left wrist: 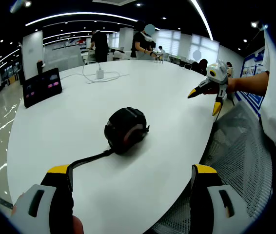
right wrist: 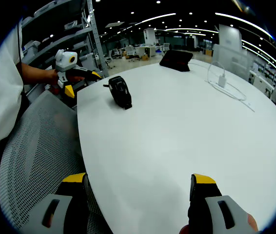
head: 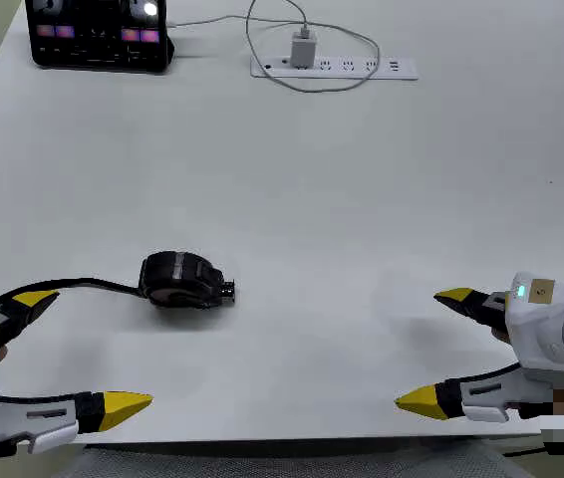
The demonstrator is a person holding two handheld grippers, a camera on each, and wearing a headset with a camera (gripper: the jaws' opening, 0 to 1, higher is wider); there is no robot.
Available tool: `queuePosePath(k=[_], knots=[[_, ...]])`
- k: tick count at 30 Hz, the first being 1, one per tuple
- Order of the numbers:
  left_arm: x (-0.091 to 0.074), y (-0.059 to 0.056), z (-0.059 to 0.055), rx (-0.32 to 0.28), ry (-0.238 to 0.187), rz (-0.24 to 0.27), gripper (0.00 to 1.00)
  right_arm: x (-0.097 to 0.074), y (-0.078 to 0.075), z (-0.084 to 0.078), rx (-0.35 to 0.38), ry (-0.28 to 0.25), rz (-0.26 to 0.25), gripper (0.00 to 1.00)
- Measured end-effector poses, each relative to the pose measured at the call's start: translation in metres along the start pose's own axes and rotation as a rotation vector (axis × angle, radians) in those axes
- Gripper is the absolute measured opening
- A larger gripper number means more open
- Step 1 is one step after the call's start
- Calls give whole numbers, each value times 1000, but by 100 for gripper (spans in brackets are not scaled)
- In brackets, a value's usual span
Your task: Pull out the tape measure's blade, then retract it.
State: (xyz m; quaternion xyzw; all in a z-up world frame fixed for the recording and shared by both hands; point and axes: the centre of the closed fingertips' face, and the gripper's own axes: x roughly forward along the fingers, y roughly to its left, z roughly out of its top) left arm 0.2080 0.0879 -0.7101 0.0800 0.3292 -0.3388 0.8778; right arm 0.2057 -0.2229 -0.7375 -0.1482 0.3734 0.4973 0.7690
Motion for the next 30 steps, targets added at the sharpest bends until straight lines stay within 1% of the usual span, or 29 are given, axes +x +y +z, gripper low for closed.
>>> queuePosePath(k=[11,12,13,15,17,18,20,23,26,30], knots=[[1,0,0,-2,2,4,99,4,1,2,-15,-8,-6,85],[1,1,1,2,-1,8,99,5,1,2,-17,-8,-8,84],[1,0,2,-2,-11,1,99,6,2,2,-15,-8,-10,84],[1,0,1,-14,-14,2,99,8,2,0,-11,-5,-10,82],[2,2,-2,-18,-4,13,98,10,2,-2,-11,2,-9,80],[3,4,-7,-15,20,26,97,11,3,-2,-10,1,-10,79],[4,5,-10,-21,25,25,94,12,4,-3,-3,-2,-6,79],[3,4,-10,-26,18,20,94,16,5,-4,-2,-1,-4,79],[4,3,-7,-26,6,18,98,17,5,-2,-2,-7,-3,80],[6,5,-7,-16,7,19,99,21,3,2,-6,-15,4,80]])
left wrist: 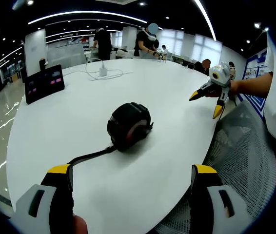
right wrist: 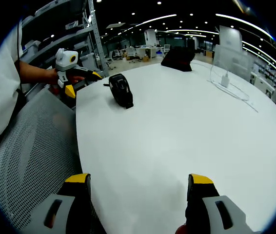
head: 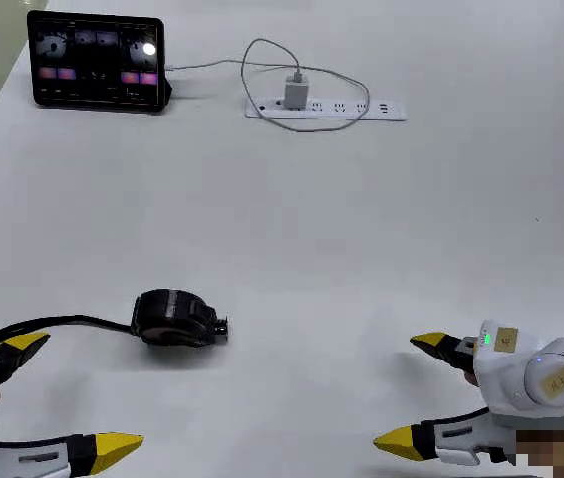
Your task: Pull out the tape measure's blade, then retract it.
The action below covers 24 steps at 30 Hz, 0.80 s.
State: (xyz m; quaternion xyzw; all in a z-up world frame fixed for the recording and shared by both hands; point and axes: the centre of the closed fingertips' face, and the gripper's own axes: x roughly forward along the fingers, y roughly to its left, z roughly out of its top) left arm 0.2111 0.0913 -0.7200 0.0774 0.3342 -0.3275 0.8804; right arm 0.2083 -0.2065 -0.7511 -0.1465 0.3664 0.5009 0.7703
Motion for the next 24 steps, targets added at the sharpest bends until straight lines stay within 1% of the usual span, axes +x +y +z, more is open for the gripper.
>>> queuePosePath(k=[3,8,10,11,13,18,21,23,24], knots=[[4,1,0,6,0,-1,99,5,-3,4,-8,-8,-1,81],[9,0,-4,12,7,-12,99,14,-5,10,-20,-18,10,81],[10,-1,-2,7,5,-20,99,19,-5,12,-28,-19,14,81],[12,-1,-3,10,7,-20,99,21,-3,14,-30,-20,19,81],[14,-1,-1,17,1,-22,99,25,-5,16,-31,-27,23,81],[18,3,0,19,0,-26,99,31,-4,23,-38,-33,41,82],[22,4,1,38,7,-32,99,36,-5,28,-49,-35,53,83],[24,4,2,49,4,-39,99,39,-6,30,-60,-35,58,83],[26,5,3,53,11,-39,99,40,-6,32,-64,-34,64,83]])
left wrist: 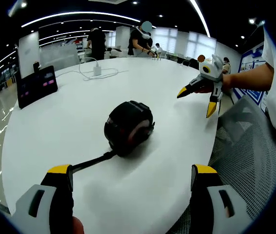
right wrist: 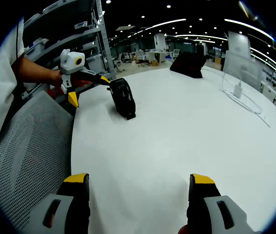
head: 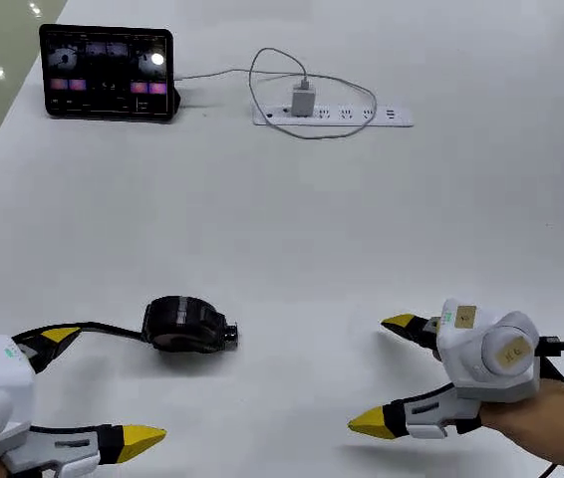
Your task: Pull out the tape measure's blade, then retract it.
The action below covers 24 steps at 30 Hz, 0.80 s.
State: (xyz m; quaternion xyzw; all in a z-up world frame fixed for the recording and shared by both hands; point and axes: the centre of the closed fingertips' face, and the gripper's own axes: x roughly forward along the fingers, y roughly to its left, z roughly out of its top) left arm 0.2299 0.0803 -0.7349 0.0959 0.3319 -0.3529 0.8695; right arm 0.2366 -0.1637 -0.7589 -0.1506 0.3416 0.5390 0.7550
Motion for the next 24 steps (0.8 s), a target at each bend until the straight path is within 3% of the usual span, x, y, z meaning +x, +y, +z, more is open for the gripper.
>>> queuePosePath(k=[10,24], knots=[[13,1,15,64,12,-43,97,14,-5,16,-43,-3,28,82],[26,8,22,146,38,-89,87,33,-7,33,-94,-11,52,82]])
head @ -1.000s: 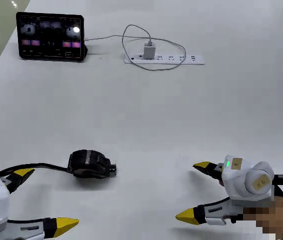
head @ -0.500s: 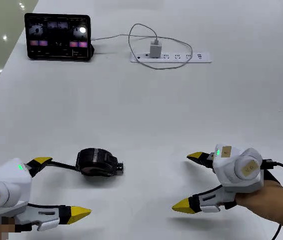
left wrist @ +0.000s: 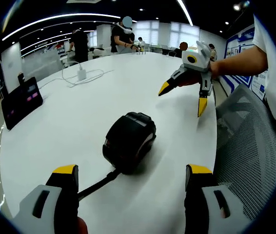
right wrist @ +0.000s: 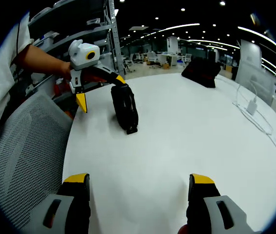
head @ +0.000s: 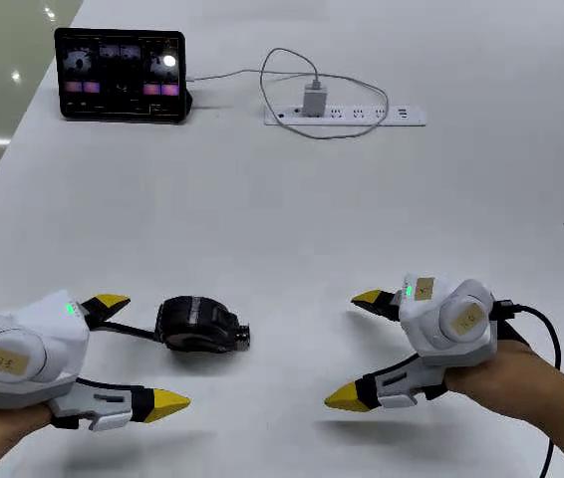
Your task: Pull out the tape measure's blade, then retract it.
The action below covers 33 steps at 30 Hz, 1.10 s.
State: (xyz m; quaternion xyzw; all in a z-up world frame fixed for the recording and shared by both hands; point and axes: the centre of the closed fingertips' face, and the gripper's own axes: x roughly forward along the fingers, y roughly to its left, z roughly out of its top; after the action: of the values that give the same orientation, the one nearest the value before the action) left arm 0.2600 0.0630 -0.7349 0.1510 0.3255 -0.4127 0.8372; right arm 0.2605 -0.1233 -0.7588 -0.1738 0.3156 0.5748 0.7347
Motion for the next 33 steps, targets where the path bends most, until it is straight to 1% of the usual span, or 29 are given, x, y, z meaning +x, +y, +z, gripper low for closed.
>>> queuePosePath(k=[5,11,14,17,19,20,22,24,28,33], knots=[[4,3,0,23,15,-17,84,4,0,3,-1,-4,9,82],[10,5,0,65,44,-47,79,12,1,7,-6,-5,26,81],[12,7,0,84,60,-56,76,16,1,10,-9,-8,33,80],[13,9,2,99,67,-63,73,20,2,12,-9,-12,40,80],[14,11,1,116,77,-69,69,23,3,14,-13,-13,47,80],[15,11,1,119,82,-74,67,24,3,14,-13,-14,49,80],[16,11,3,119,88,-81,66,25,3,15,-16,-15,53,80],[18,11,3,134,95,-90,62,27,3,17,-16,-17,57,80],[22,10,3,153,108,-110,58,29,2,19,-17,-18,61,79],[26,12,2,181,118,-119,55,31,3,21,-18,-19,69,79]])
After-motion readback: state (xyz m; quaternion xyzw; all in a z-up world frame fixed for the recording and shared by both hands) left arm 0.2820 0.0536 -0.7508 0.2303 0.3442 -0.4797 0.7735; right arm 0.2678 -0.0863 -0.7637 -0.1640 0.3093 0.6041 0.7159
